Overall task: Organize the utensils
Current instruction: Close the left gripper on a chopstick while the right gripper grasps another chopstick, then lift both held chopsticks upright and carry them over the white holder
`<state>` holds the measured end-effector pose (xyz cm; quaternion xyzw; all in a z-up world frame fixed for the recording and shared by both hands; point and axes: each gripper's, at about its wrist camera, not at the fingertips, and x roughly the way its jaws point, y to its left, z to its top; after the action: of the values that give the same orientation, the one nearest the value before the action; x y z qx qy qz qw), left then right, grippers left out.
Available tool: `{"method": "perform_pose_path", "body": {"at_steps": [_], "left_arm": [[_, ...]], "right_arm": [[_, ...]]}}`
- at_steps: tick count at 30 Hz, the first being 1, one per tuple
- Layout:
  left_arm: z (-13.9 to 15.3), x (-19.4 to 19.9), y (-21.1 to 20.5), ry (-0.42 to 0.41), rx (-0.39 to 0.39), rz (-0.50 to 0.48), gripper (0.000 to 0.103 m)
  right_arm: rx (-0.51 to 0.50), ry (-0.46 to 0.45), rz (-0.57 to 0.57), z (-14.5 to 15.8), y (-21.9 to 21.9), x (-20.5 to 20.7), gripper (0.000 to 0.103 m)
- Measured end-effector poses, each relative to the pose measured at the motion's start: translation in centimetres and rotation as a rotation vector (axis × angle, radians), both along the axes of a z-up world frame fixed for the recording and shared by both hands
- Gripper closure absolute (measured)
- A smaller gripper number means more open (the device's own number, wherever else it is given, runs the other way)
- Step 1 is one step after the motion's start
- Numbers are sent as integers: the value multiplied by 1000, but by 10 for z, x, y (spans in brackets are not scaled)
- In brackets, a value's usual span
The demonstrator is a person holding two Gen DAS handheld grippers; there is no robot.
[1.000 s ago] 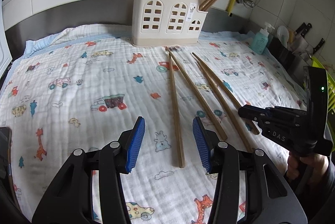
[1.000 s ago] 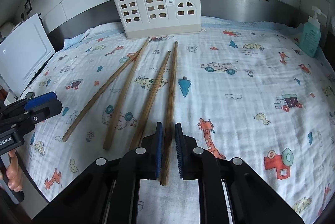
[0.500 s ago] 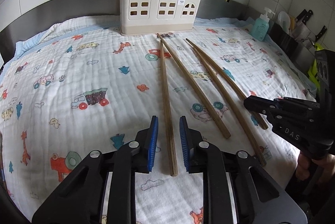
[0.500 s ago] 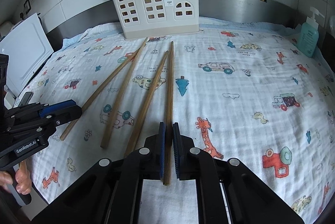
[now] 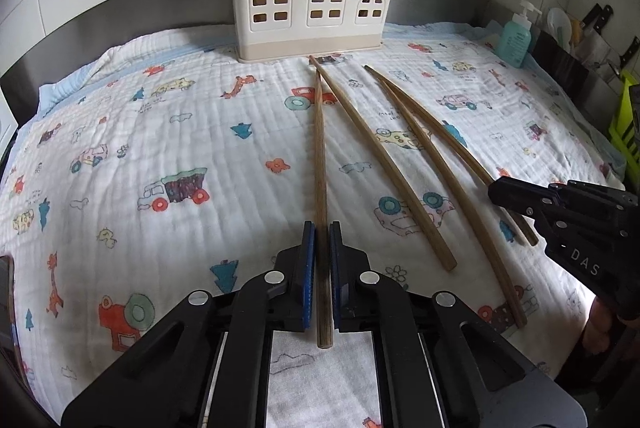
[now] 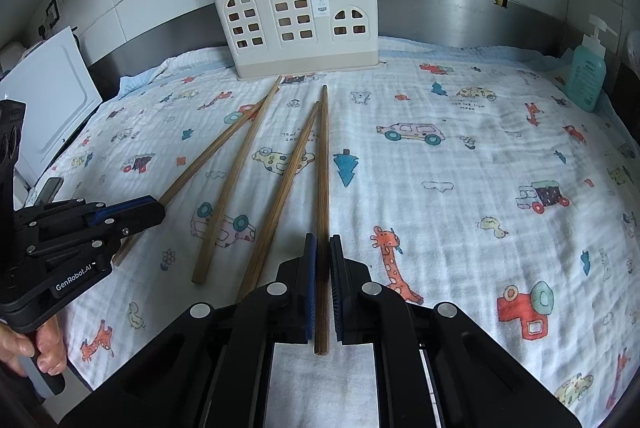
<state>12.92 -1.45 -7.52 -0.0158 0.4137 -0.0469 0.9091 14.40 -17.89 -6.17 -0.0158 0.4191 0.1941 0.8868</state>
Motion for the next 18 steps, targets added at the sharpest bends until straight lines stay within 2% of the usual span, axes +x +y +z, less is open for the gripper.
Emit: {"method": "perform_pose_path", "body": {"at_steps": [5,10,18], "left_arm": [[15,-5,5,-38,-18,1,97],[37,-8,12,-86,-52,0,97],[73,-1,23,-164,-64,-11,97]], "right_arm": [[8,-37,-6,15,-5,-4,96],[22,-118,0,47,-7,-10,96],[43,-226,37,99,-6,-6,96]]}}
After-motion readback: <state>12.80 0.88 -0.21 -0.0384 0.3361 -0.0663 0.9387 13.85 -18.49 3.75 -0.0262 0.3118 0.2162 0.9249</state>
